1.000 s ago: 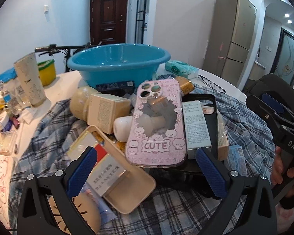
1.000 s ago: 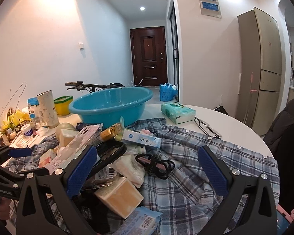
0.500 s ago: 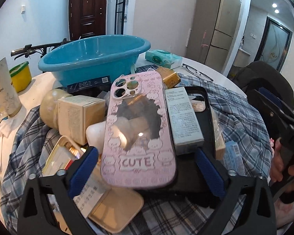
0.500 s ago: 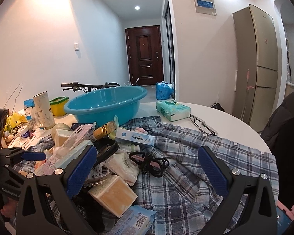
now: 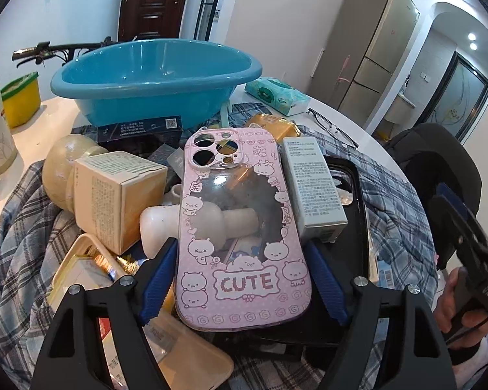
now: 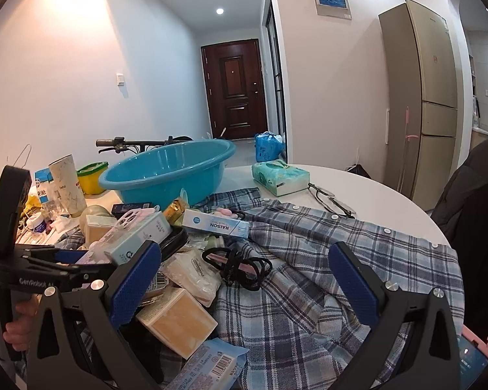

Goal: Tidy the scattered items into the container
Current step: 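Close the left tool on the pink phone case and lift it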

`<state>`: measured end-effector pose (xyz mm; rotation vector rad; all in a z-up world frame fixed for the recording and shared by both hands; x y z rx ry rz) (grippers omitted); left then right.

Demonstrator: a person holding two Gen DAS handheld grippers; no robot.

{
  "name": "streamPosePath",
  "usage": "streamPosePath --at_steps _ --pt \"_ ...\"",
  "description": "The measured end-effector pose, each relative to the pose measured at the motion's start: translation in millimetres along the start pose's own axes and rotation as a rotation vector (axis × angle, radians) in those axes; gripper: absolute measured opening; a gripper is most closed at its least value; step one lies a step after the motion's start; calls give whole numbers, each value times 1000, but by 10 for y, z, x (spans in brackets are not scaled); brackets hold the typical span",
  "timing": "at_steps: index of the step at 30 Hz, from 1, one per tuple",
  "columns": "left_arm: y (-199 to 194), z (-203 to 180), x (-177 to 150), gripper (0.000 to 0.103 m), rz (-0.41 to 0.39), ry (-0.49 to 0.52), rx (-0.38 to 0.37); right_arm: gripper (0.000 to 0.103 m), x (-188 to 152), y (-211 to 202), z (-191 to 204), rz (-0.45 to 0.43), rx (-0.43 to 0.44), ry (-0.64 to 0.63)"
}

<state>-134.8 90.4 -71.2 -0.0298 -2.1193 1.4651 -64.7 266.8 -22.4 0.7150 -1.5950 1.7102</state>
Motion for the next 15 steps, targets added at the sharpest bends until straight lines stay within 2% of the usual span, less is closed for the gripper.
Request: streamPosePath --at_steps 7,13,15 --pt "60 -34 108 79 13 -2 64 102 5 -3 -31 -2 0 8" --pt "29 1 107 79 -2 -42 36 102 -2 3 -50 2 3 14" --pt "-30 36 86 79 -29 -63 28 102 1 -8 -47 0 1 13"
Point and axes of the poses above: each gripper's, at about its wrist camera, not at the fingertips, and y roughly the way its jaws point, z to its left, x to its top, the point moved 7 cm from there along y, roughly the way its jaws point, and after that the axes turned 13 degrees about z, right-handed, at the moved point
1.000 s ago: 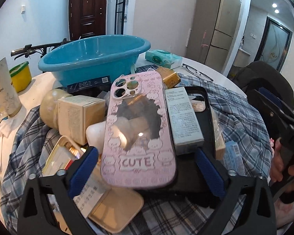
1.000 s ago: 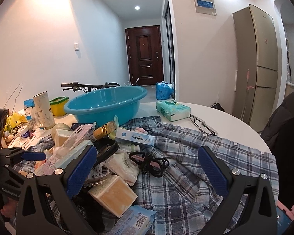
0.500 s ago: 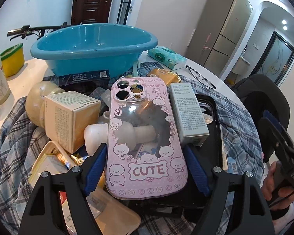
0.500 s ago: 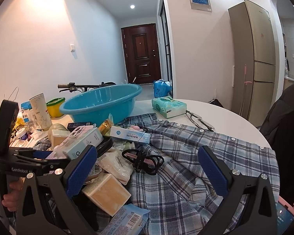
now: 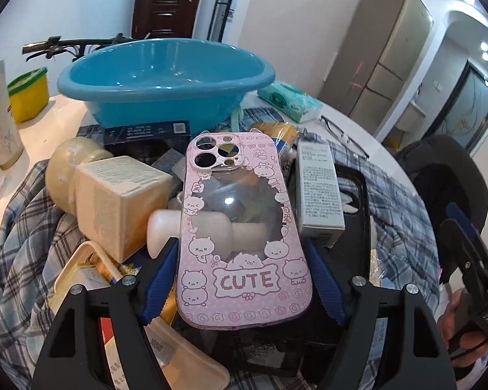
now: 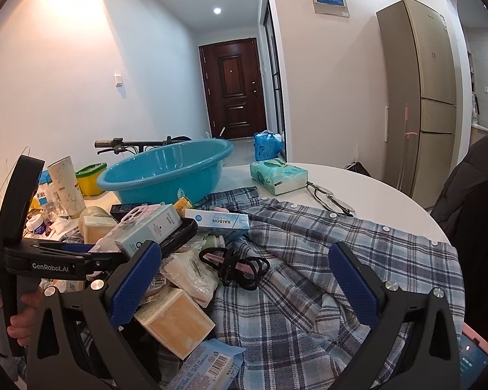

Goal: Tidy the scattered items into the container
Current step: 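Close the left tool on the pink phone case and lift it, then grasp the white medicine box with the right tool while the left tool holds the phone case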

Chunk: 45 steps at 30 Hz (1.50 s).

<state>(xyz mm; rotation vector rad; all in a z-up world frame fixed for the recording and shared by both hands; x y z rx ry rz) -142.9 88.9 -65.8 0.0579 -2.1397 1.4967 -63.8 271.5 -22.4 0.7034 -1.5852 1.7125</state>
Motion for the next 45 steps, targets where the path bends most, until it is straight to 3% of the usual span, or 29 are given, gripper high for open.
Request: streamPosePath --at_steps 7,14,27,34,39,45 --pt "-380 89 -67 78 -163 -17 46 102 -16 20 65 12 9 -6" --pt "-763 170 -137 78 -329 -27 143 102 -25 23 232 18 24 -41" --pt "-942 303 -291 78 -376 -43 312 102 -24 110 634 41 66 -113" --pt "-979 395 -308 79 -385 -76 306 102 45 241 863 49 73 -155" --pt "-991 416 -316 79 -391 -83 321 102 124 420 935 77 5 -158" --pt "-1002 429 -338 79 -395 -86 319 102 164 604 1049 115 26 -160"
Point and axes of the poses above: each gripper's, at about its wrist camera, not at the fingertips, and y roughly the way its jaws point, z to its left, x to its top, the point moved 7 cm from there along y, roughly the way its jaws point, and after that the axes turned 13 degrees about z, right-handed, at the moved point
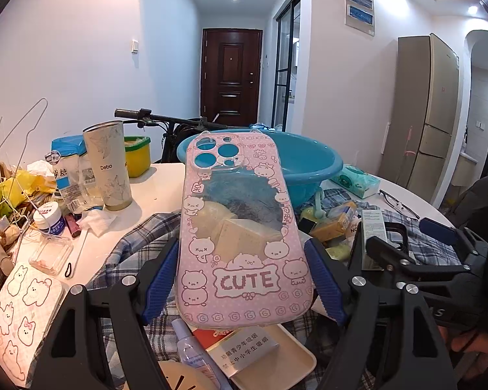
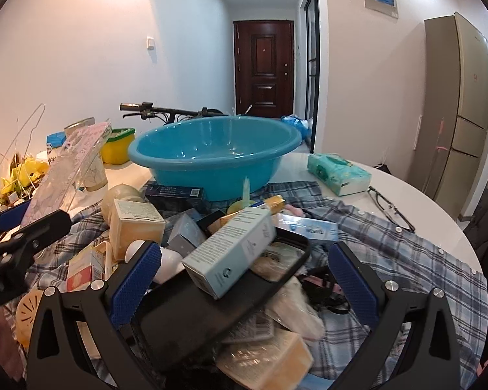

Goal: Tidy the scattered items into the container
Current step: 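Grasp the white medicine box with the right tool while the left tool holds the phone case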

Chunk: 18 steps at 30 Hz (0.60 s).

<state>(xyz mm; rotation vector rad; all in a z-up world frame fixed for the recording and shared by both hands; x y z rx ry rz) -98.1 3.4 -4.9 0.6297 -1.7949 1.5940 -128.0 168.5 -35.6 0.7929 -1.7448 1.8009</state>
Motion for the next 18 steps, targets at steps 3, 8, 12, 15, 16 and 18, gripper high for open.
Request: streamPosePath --at_steps 3,8,12,15,16,18 --pt "-8 26 -3 79 -2 -6 7 102 27 32 86 -13 -7 -34" --pt "15 77 -8 79 6 -18 7 95 22 143 189 -8 -68 -107" --pt "23 72 -23 79 9 -15 2 82 -22 302 170 46 -118 -128" --pt "31 67 -27 79 12 -14 1 74 -44 365 127 61 -123 -126" --pt "38 65 -28 79 14 -14 0 70 -41 364 121 58 -117 -122" --pt "52 66 -29 79 19 -15 -1 60 -40 359 116 56 -101 -114"
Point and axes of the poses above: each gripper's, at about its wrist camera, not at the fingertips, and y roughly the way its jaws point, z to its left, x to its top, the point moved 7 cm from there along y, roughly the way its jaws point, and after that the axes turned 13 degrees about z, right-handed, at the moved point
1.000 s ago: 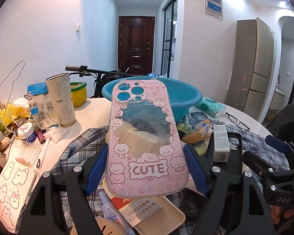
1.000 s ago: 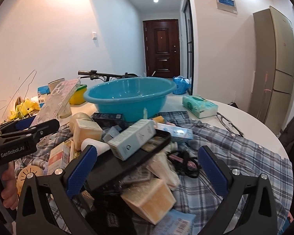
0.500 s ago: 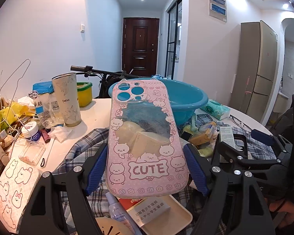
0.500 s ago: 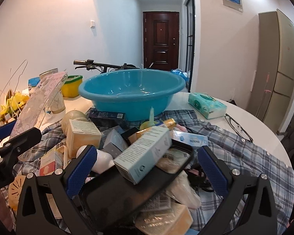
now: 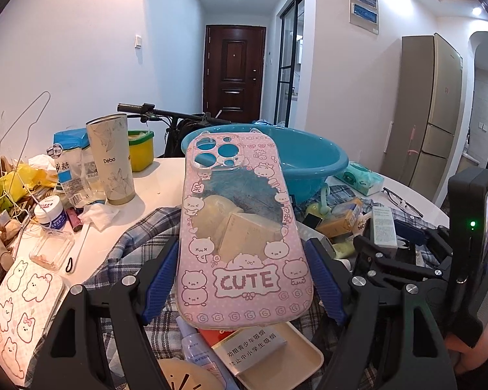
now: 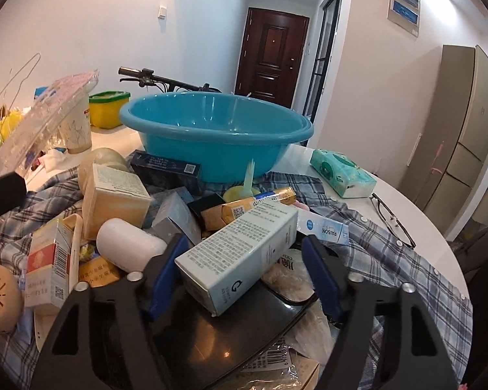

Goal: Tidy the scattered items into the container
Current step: 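Grasp the white medicine box with the right tool while the left tool holds the phone case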

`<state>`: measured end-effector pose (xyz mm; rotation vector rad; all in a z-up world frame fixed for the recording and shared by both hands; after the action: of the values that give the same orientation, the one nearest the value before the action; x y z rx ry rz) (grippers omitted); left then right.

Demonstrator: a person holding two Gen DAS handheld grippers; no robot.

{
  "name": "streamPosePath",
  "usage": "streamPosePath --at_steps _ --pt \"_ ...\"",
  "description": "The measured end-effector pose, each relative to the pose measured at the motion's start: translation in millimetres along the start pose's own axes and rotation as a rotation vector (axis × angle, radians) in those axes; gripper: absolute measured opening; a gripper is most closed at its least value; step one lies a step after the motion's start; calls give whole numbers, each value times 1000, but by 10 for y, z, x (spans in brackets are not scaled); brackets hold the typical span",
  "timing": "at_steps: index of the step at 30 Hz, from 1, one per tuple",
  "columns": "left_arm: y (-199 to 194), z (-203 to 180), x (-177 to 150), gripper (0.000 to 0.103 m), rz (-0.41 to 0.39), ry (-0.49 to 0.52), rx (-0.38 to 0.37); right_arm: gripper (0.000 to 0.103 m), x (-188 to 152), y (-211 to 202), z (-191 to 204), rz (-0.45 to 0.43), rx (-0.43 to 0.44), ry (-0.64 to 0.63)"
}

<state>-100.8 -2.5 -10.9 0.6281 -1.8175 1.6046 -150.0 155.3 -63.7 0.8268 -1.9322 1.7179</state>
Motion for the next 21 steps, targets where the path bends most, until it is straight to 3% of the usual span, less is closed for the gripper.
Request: streamPosePath --at_steps 2,4,7,13,21 --pt "5 -9 -7 79 4 -1 -4 55 -2 -9 9 -4 10 2" --pt "3 -8 -7 79 0 -1 -8 39 -7 -35 2 -17 19 9" --pt "-18 -33 -6 79 -8 3 -12 27 -18 -60 -61 -27 42 40" --pt "-37 -98 -1 79 -9 14 -14 26 -33 -127 -180 -44 88 93" --pt "-91 -182 19 79 -29 31 -29 26 6 -311 -298 -91 79 127"
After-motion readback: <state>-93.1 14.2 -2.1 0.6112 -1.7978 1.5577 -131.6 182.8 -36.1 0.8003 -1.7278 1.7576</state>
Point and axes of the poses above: each gripper's, at about its wrist camera, not at the fingertips, and y roughly the way its jaws point, z to its left, x to its top, the point moved 7 cm from there along y, roughly the way its jaws point, and after that the axes turned 13 degrees about z, right-handed, at the moved point
